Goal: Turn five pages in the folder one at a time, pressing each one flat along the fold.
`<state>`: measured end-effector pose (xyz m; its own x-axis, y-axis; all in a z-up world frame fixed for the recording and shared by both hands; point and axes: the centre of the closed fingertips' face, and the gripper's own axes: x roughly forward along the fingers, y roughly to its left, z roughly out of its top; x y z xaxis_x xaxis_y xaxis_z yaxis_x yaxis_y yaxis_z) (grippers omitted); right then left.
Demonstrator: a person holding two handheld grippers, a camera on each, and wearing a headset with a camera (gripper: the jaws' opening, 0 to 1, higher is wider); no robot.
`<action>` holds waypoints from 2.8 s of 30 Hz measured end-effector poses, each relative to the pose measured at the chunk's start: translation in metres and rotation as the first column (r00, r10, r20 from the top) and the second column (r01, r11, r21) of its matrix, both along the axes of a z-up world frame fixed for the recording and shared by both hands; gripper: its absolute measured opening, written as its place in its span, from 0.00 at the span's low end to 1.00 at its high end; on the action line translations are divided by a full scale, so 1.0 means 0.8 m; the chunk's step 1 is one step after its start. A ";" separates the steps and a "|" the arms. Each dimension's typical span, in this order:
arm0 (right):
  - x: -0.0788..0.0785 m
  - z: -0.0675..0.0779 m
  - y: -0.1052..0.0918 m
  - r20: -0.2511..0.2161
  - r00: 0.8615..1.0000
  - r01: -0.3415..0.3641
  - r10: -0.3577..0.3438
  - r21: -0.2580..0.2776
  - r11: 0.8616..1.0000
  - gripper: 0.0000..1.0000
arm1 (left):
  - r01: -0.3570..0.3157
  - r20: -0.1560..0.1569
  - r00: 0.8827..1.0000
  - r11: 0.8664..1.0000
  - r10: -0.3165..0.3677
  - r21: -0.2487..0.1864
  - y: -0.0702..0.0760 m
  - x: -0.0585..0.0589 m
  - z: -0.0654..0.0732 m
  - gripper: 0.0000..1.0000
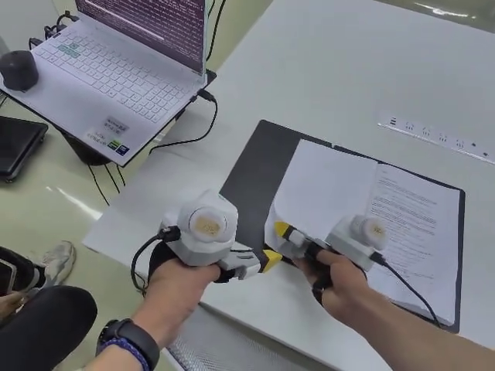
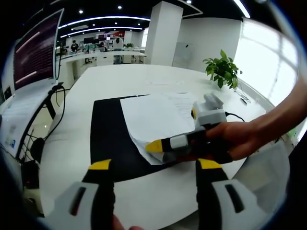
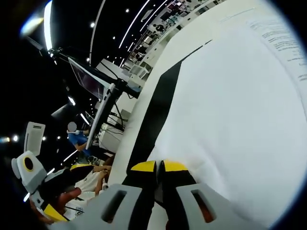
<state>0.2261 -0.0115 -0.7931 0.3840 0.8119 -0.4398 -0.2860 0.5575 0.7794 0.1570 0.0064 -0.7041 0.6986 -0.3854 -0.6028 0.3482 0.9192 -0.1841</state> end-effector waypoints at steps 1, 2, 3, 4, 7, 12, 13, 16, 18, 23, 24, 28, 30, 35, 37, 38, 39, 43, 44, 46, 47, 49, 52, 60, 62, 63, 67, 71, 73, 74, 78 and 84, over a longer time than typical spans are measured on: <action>0.000 0.000 0.002 -0.002 1.000 0.002 -0.002 0.008 1.000 0.02 | 0.003 -0.007 1.000 1.000 -0.003 0.002 -0.001 -0.001 -0.003 0.69; 0.001 0.001 0.001 -0.004 1.000 0.016 -0.016 0.011 1.000 0.02 | 0.004 -0.011 1.000 1.000 -0.004 -0.001 -0.003 -0.001 -0.005 0.69; 0.002 0.001 0.001 -0.008 1.000 0.020 -0.019 0.011 1.000 0.02 | 0.005 -0.013 1.000 1.000 -0.005 -0.006 -0.005 -0.001 -0.005 0.68; 0.001 0.001 0.001 -0.011 1.000 0.021 -0.021 0.013 1.000 0.02 | 0.005 -0.015 1.000 1.000 -0.005 -0.009 -0.007 -0.001 -0.005 0.68; -0.001 0.005 0.002 -0.020 1.000 0.012 -0.011 0.034 0.999 0.06 | 0.009 -0.013 1.000 1.000 -0.009 -0.009 -0.013 0.001 -0.007 0.68; -0.016 0.017 0.001 0.013 0.997 -0.071 0.071 0.064 0.995 0.20 | 0.011 -0.030 0.999 1.000 -0.012 -0.022 -0.021 0.003 -0.017 0.67; -0.019 0.019 -0.001 0.022 0.996 -0.085 0.084 0.062 0.994 0.22 | 0.015 -0.030 0.999 1.000 -0.016 -0.022 -0.024 0.003 -0.017 0.67; -0.025 0.022 -0.014 0.029 0.996 -0.091 0.089 0.070 0.993 0.29 | 0.022 -0.026 0.999 0.999 -0.023 -0.032 -0.032 0.003 -0.015 0.66; -0.029 0.024 -0.025 0.032 0.996 -0.089 0.087 0.074 0.993 0.31 | 0.020 -0.015 1.000 0.999 -0.021 -0.034 -0.035 0.006 -0.013 0.65; -0.036 0.042 -0.056 0.078 0.996 -0.058 0.051 0.082 0.995 0.32 | 0.017 0.003 1.000 0.999 -0.017 -0.043 -0.039 0.015 -0.009 0.61; -0.037 0.047 -0.064 0.095 0.995 -0.045 0.037 0.080 0.996 0.32 | 0.013 0.012 1.000 0.999 -0.013 -0.044 -0.039 0.017 -0.009 0.60; -0.050 0.061 -0.090 0.132 0.991 -0.026 0.015 0.084 0.996 0.33 | 0.001 0.005 1.000 0.998 0.000 -0.064 -0.041 0.022 -0.014 0.53; -0.058 0.063 -0.105 0.143 0.990 -0.015 0.004 0.071 0.997 0.32 | -0.011 0.006 1.000 0.997 0.011 -0.072 -0.042 0.025 -0.016 0.48; -0.073 0.059 -0.137 0.132 0.991 0.013 -0.019 0.048 0.999 0.34 | -0.023 0.004 1.000 0.997 0.023 -0.078 -0.043 0.031 -0.021 0.42; -0.079 0.060 -0.147 0.137 0.990 0.017 -0.022 0.038 0.999 0.34 | -0.019 0.002 1.000 0.997 0.019 -0.069 -0.043 0.033 -0.024 0.37; -0.080 0.061 -0.154 0.137 0.990 0.028 -0.033 0.038 0.999 0.34 | -0.014 0.001 1.000 0.998 0.014 -0.066 -0.044 0.034 -0.025 0.36; -0.080 0.062 -0.155 0.137 0.990 0.032 -0.037 0.040 0.999 0.34 | -0.010 0.002 1.000 0.998 0.010 -0.065 -0.045 0.035 -0.026 0.32; -0.081 0.065 -0.172 0.130 0.989 0.066 -0.072 0.050 0.997 0.34 | 0.017 0.016 1.000 0.997 -0.016 -0.070 -0.045 0.039 -0.034 0.19; -0.082 0.064 -0.177 0.128 0.989 0.071 -0.077 0.051 0.996 0.34 | 0.019 0.007 1.000 0.998 -0.018 -0.064 -0.044 0.039 -0.040 0.18; -0.086 0.064 -0.184 0.125 0.988 0.081 -0.086 0.046 0.996 0.33 | 0.020 -0.007 1.000 0.998 -0.020 -0.063 -0.043 0.040 -0.048 0.16; -0.088 0.064 -0.187 0.124 0.988 0.085 -0.090 0.044 0.995 0.33 | 0.022 -0.013 1.000 0.998 -0.023 -0.064 -0.044 0.041 -0.051 0.14; -0.091 0.063 -0.194 0.118 0.987 0.100 -0.105 0.044 0.994 0.33 | 0.024 -0.020 1.000 0.998 -0.025 -0.058 -0.044 0.042 -0.056 0.13; -0.094 0.062 -0.202 0.112 0.986 0.116 -0.120 0.042 0.992 0.33 | 0.005 -0.035 0.999 0.999 -0.007 -0.054 -0.042 0.045 -0.065 0.07; -0.099 0.062 -0.202 0.110 0.988 0.104 -0.106 0.026 0.994 0.32 | -0.040 -0.080 0.996 0.999 0.040 -0.006 -0.037 0.046 -0.085 0.00; -0.099 0.062 -0.201 0.106 0.989 0.104 -0.106 0.029 0.994 0.31 | -0.028 -0.126 0.991 0.998 0.036 0.062 -0.024 0.042 -0.102 0.00; -0.100 0.061 -0.201 0.101 0.989 0.106 -0.108 0.030 0.994 0.31 | -0.033 -0.149 0.988 0.996 0.045 0.084 -0.022 0.038 -0.107 0.00; -0.101 0.057 -0.202 0.088 0.990 0.112 -0.114 0.020 0.993 0.30 | -0.078 -0.105 0.991 0.997 0.080 0.021 -0.022 0.045 -0.103 0.00; -0.099 0.054 -0.197 0.087 0.991 0.103 -0.103 0.012 0.995 0.29 | -0.072 -0.076 0.994 0.997 0.074 0.021 -0.024 0.044 -0.104 0.00; -0.096 0.054 -0.193 0.088 0.991 0.100 -0.100 0.011 0.995 0.29 | -0.057 -0.051 0.997 0.997 0.060 0.051 -0.025 0.044 -0.104 0.00; -0.094 0.054 -0.192 0.089 0.991 0.099 -0.100 0.011 0.995 0.28 | -0.056 -0.048 0.997 0.997 0.059 0.057 -0.026 0.044 -0.104 0.00; -0.076 0.059 -0.185 0.120 0.990 0.081 -0.079 -0.011 0.997 0.25 | -0.066 -0.052 0.996 0.997 0.068 0.038 -0.024 0.046 -0.106 0.00; -0.029 0.064 -0.179 0.170 0.984 0.065 -0.056 -0.044 0.997 0.22 | -0.084 -0.057 0.995 0.996 0.084 0.002 -0.023 0.047 -0.106 0.00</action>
<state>0.2031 -0.1545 -0.7420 0.5038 0.7636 -0.4038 -0.3752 0.6145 0.6940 0.1946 -0.0121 -0.7887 0.6933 -0.3265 -0.6424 0.2584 0.9448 -0.2014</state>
